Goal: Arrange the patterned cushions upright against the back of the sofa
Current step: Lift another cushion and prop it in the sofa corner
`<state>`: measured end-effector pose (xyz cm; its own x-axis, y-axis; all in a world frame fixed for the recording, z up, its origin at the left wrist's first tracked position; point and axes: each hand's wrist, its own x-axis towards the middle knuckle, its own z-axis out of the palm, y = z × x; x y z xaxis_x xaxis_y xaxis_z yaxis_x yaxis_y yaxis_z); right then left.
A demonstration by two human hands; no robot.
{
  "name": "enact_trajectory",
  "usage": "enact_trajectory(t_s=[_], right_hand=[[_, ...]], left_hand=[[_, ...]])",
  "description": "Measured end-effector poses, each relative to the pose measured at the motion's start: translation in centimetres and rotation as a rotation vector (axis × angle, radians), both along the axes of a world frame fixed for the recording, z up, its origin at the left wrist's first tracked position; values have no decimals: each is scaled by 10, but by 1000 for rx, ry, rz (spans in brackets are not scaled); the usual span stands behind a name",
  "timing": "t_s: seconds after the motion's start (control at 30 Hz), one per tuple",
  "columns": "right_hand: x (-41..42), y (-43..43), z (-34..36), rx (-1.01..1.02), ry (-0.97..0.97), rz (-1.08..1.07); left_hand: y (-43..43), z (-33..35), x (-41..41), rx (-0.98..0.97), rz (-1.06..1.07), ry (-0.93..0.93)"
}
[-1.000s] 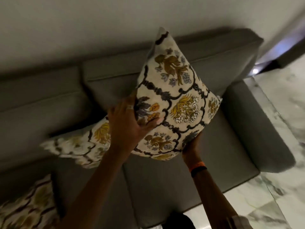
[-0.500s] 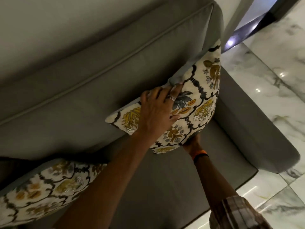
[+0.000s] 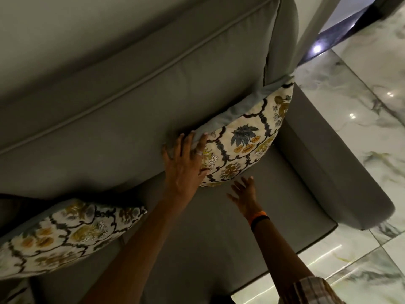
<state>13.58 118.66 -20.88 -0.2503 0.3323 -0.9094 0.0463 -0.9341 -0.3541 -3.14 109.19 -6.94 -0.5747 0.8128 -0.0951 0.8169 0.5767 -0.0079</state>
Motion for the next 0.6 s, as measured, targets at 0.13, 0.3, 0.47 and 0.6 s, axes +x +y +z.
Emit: enact_trajectory(t_s=[0.13, 0.3, 0.47, 0.6], right_hand=[[5, -55, 12, 53, -91, 192], [6, -139, 17, 185, -152, 410], [2, -219, 12, 340, -205, 540], [1, -287, 3, 398, -233, 607]], left_hand=[[-61, -3, 2, 78, 138, -8], [-158, -17, 15, 91, 335, -153], [-274, -46, 35, 1, 451, -264], [-375, -60, 46, -33, 490, -277]])
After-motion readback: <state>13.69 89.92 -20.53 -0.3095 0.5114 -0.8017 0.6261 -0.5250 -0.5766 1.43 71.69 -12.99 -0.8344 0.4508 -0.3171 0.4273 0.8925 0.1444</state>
